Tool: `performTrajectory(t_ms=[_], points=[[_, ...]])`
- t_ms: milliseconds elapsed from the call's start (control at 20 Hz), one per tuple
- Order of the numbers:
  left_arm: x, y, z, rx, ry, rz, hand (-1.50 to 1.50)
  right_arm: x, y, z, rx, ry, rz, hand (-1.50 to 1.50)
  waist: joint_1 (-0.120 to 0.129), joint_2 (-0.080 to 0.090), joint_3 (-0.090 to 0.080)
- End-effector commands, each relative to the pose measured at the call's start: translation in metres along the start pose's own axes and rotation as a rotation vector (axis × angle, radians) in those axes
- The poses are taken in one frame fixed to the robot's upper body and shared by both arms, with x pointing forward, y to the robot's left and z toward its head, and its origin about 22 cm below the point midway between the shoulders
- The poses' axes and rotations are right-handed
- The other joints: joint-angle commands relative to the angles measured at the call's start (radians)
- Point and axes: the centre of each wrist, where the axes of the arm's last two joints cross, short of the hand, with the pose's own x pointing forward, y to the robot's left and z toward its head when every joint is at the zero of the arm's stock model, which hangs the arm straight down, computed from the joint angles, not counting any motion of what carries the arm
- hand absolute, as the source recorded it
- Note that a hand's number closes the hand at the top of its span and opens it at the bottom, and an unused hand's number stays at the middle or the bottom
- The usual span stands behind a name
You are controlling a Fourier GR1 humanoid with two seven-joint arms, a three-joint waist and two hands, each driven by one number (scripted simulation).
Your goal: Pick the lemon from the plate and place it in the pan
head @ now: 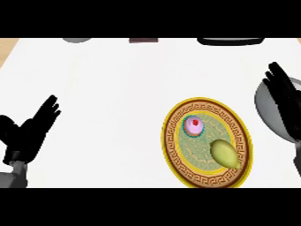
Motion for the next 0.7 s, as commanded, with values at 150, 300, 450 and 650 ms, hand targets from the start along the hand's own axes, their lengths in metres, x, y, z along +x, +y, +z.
performTrajectory(t_ms=[150,300,450,650], points=[[0.038,-0.008,-0.012,0.017,-0.154,0.022,0.00,0.083,0.058,0.003,0.597,-0.586,-0.233,1.50,0.051,-0.009,-0.010],[0.046,-0.020,-0.014,0.034,-0.195,0.086,0.00,0.118,0.046,0.011,0.786,-0.867,-0.037,1.50,0.032,-0.008,-0.011],[0.051,-0.010,-0.014,0.083,-0.216,0.096,0.00,0.099,0.008,0.010,0.704,-1.073,-0.116,1.50,0.002,0.013,-0.005],[0.058,-0.022,-0.015,0.073,-0.221,0.103,0.00,0.065,-0.054,0.009,0.727,-1.085,0.007,-1.50,-0.005,0.027,-0.007]])
